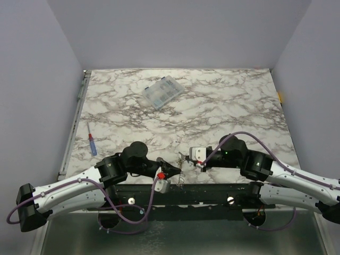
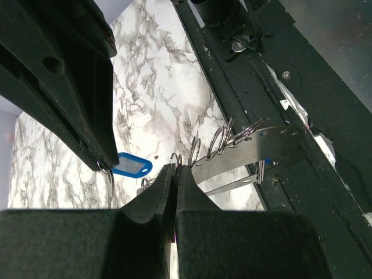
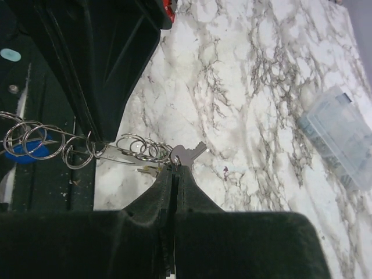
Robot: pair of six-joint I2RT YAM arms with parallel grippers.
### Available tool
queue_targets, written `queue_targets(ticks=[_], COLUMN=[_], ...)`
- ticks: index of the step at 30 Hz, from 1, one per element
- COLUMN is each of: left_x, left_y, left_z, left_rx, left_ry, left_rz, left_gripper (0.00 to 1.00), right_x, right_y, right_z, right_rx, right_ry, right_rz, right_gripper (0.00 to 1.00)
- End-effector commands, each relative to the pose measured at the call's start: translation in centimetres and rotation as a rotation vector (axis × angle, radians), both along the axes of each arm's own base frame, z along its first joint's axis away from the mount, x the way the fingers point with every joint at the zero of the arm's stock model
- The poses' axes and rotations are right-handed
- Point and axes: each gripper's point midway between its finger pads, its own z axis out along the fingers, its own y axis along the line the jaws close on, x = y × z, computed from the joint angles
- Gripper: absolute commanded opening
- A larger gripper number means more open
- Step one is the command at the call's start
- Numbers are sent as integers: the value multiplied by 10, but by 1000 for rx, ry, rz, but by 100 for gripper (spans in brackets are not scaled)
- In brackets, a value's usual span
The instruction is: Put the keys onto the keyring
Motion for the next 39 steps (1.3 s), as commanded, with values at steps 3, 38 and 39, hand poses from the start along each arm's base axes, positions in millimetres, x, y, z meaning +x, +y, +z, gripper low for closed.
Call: queue_targets(ticks=[3, 38, 39], left_x=[-8, 17, 16], left_y=[-6, 7, 7], left_z=[22, 29, 26], left_rx=[-45, 97, 108], left_ry=[6, -2, 2], left_rz=[-55, 99, 96], left_gripper=[0, 0, 0], right_x=[2, -9, -9], right_y=[9, -3, -2], right_z=[8, -20, -20], right_rx=[21, -216, -216], right_ry=[-249, -504, -510], right_rz=[19, 156, 159], right_gripper=[1, 1, 0])
